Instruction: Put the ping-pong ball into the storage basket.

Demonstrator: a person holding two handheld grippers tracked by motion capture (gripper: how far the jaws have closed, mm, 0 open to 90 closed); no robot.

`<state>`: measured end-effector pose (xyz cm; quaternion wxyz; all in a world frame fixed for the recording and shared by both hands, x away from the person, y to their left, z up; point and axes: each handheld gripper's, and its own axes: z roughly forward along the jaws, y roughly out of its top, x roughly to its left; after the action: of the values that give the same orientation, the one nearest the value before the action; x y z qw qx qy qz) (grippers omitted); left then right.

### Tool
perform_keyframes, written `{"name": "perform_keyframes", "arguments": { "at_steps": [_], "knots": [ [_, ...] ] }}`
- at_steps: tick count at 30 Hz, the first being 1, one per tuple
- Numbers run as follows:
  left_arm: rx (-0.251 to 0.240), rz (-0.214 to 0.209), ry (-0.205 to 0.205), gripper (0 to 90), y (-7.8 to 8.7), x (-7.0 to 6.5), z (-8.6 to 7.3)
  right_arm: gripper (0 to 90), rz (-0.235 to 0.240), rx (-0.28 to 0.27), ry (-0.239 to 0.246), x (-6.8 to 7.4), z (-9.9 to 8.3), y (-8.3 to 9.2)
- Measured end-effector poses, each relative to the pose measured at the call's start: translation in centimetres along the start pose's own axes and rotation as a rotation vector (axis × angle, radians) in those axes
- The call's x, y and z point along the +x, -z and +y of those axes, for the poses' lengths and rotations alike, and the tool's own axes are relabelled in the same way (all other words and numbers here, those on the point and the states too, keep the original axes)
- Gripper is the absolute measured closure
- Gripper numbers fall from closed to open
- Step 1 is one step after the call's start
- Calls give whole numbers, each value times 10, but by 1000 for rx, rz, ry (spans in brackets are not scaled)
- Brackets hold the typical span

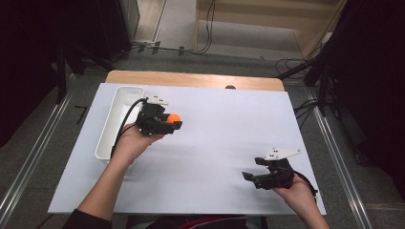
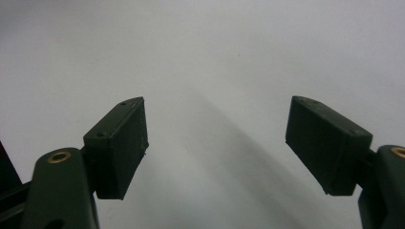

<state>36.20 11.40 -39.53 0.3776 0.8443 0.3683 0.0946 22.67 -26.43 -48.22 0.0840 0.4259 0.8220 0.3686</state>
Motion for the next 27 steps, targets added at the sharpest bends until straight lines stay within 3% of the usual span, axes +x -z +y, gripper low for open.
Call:
{"name": "perform_keyframes", "arguments": {
  "at_steps": [27],
  "knots": [
    [-7, 73, 59, 486, 19, 32, -5, 207, 0, -2, 0, 0, -1, 1]
  ]
}}
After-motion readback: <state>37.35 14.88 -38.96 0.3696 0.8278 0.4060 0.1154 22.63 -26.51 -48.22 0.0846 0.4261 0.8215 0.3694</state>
